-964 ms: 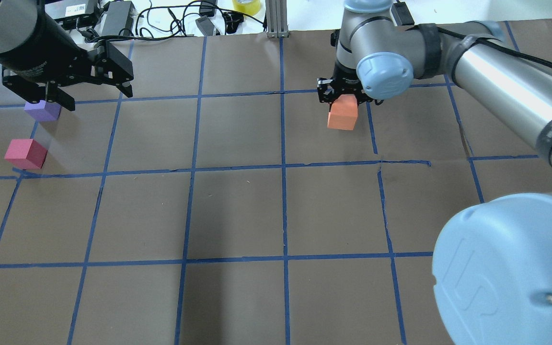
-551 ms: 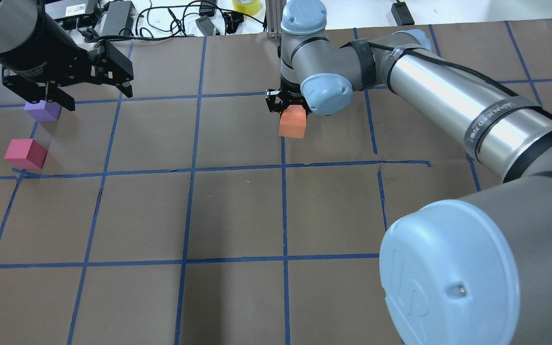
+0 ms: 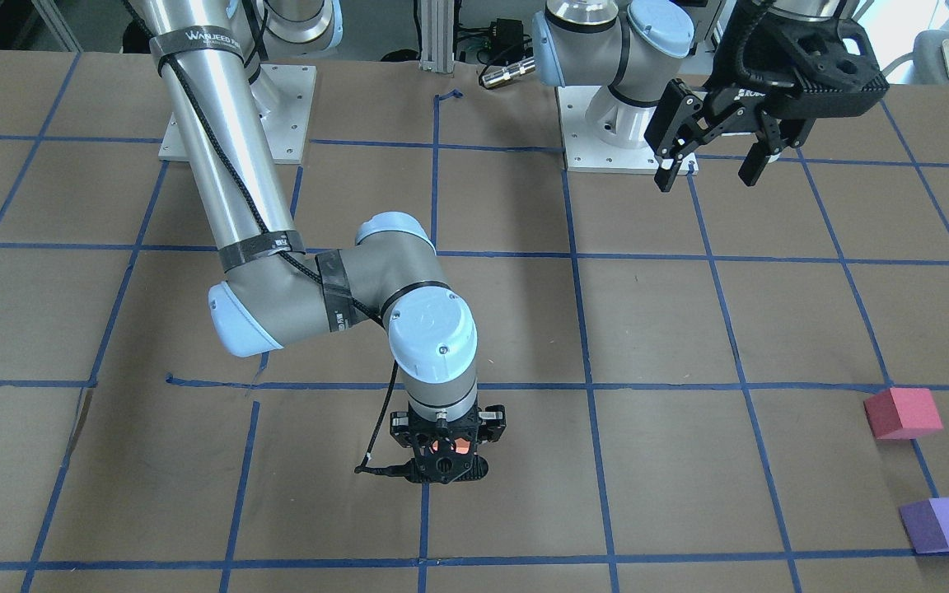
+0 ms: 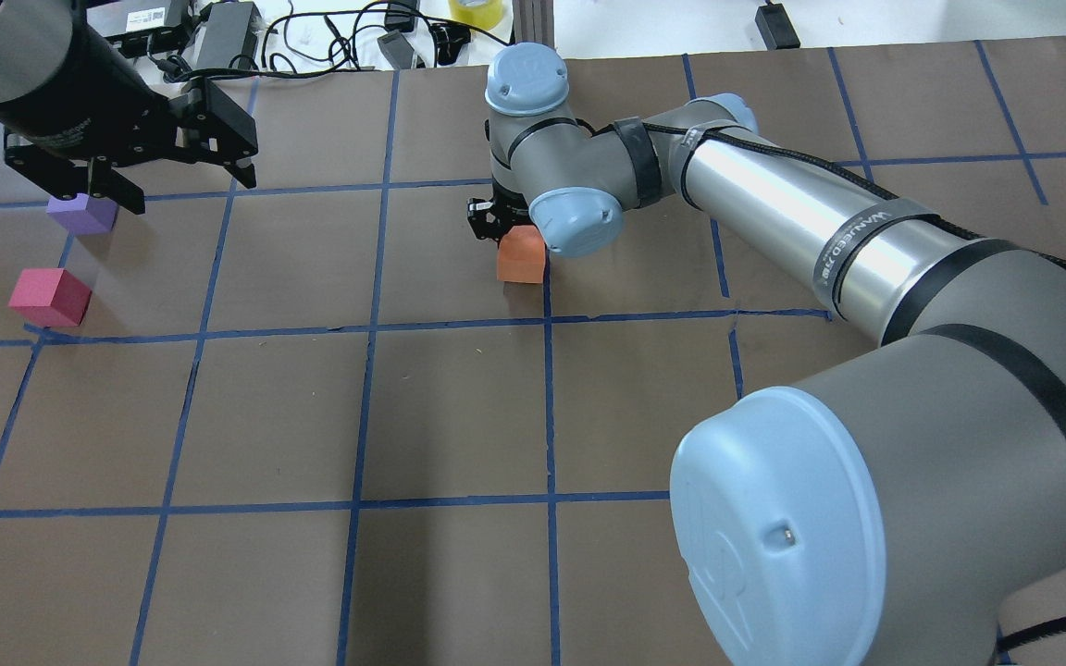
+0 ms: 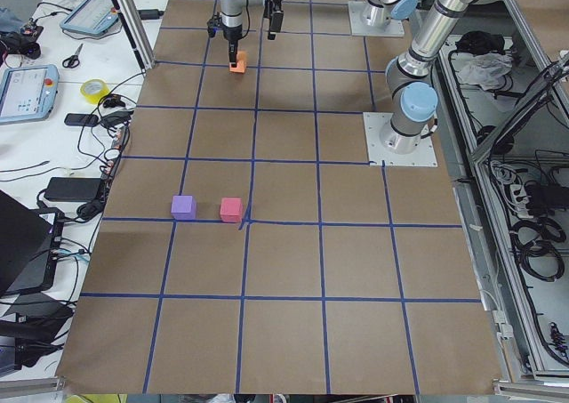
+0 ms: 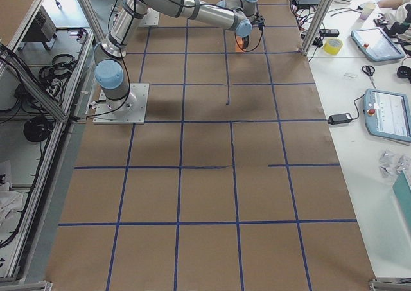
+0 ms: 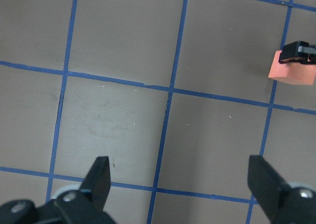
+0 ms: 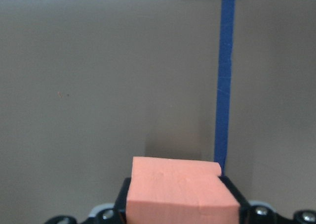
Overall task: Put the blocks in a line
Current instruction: 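Carry the orange cube toward the table center with the right gripper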
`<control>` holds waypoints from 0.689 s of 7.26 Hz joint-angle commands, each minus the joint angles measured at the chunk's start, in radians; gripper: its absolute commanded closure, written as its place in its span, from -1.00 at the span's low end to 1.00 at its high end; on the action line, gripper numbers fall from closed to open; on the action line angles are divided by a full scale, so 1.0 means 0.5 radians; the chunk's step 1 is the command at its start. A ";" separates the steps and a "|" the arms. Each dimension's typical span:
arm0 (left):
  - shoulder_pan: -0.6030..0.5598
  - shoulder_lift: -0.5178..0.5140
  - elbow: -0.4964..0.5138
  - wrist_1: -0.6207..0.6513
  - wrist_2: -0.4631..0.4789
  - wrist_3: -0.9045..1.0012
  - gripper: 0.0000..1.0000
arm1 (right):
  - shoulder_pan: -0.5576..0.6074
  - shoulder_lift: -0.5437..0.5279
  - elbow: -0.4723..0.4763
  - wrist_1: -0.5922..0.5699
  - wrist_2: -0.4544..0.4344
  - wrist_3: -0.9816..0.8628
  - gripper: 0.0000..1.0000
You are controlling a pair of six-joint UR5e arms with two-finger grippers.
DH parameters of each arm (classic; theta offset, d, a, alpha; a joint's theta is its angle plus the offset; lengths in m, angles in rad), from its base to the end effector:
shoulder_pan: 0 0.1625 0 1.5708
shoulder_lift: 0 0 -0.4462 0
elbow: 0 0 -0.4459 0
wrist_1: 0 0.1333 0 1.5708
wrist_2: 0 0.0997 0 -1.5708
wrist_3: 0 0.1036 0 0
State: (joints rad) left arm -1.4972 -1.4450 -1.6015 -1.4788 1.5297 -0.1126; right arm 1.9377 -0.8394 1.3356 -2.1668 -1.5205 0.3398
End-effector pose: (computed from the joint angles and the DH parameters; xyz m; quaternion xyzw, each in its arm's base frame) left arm -0.1000 -0.5139 0.5643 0.0906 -0.9913 0.0930 0.0223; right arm 0.4161 -0.6967 0.1893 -0.0148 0.9983 -0.0381 0.0408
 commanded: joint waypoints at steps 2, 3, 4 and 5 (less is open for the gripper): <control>0.000 0.009 0.000 -0.018 0.005 0.001 -1.00 | 0.036 0.004 -0.011 0.008 -0.024 0.020 -1.00; 0.000 0.009 0.000 -0.018 0.002 0.001 -1.00 | 0.033 -0.027 -0.014 0.023 -0.024 0.017 -1.00; 0.003 0.000 -0.003 -0.003 -0.004 -0.002 -1.00 | 0.033 -0.085 -0.011 0.041 -0.027 0.017 -1.00; 0.030 -0.012 -0.006 0.003 -0.004 -0.005 -1.00 | 0.024 -0.152 -0.017 0.121 -0.021 0.011 -1.00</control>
State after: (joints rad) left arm -1.4925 -1.4451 -1.6030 -1.4817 1.5290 -0.1134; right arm 1.9531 -0.8785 1.3289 -2.1399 -1.5322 0.3476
